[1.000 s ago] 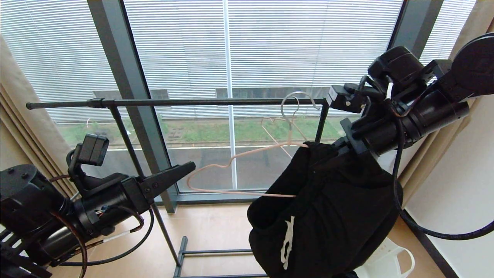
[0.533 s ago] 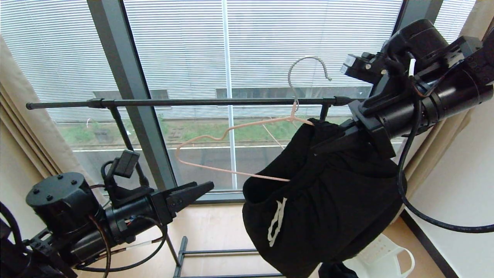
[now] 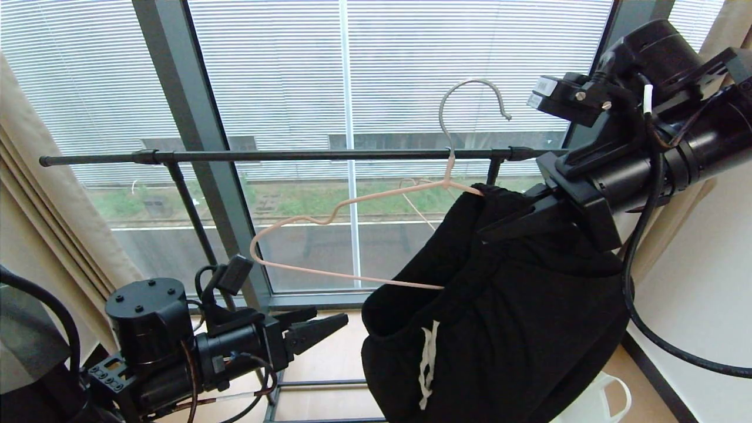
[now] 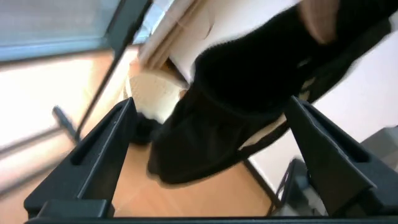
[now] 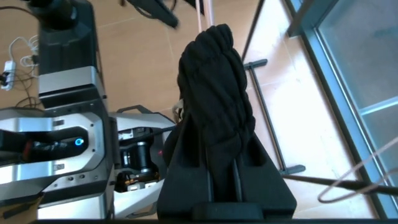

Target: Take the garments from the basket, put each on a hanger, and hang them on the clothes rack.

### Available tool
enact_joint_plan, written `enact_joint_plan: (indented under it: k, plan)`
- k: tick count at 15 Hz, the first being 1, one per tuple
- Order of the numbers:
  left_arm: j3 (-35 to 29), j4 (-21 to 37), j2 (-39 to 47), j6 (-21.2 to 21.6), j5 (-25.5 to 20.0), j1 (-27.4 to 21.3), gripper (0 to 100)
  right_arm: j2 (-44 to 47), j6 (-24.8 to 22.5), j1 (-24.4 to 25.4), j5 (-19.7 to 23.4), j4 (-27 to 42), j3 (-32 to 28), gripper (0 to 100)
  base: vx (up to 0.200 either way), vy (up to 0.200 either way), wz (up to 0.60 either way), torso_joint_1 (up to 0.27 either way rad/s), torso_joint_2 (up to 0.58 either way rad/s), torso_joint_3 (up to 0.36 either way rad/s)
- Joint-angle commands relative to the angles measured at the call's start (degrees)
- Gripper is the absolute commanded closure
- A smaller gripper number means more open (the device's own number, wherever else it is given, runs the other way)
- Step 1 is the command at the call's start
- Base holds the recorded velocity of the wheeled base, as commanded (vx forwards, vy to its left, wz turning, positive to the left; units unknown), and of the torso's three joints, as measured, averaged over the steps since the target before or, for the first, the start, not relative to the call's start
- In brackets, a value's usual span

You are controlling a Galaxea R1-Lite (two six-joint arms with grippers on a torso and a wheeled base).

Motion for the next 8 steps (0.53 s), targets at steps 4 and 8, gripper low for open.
enact_joint_plan:
  k: [4, 8]
  plan:
    - [-2.23, 5.74, -0.06, 3.05, 7.44, -4.49, 0, -0.97, 0.00, 1.02, 0.03, -1.34, 2.12, 100, 0.000, 0.000, 0.00, 0.000, 0.00, 0.000]
    - [-2.23, 5.39, -0.15, 2.79, 7.44, -4.49, 0, -3.17, 0.00, 1.02, 0.99, -8.99, 9.24, 100, 0.000, 0.000, 0.00, 0.000, 0.00, 0.000]
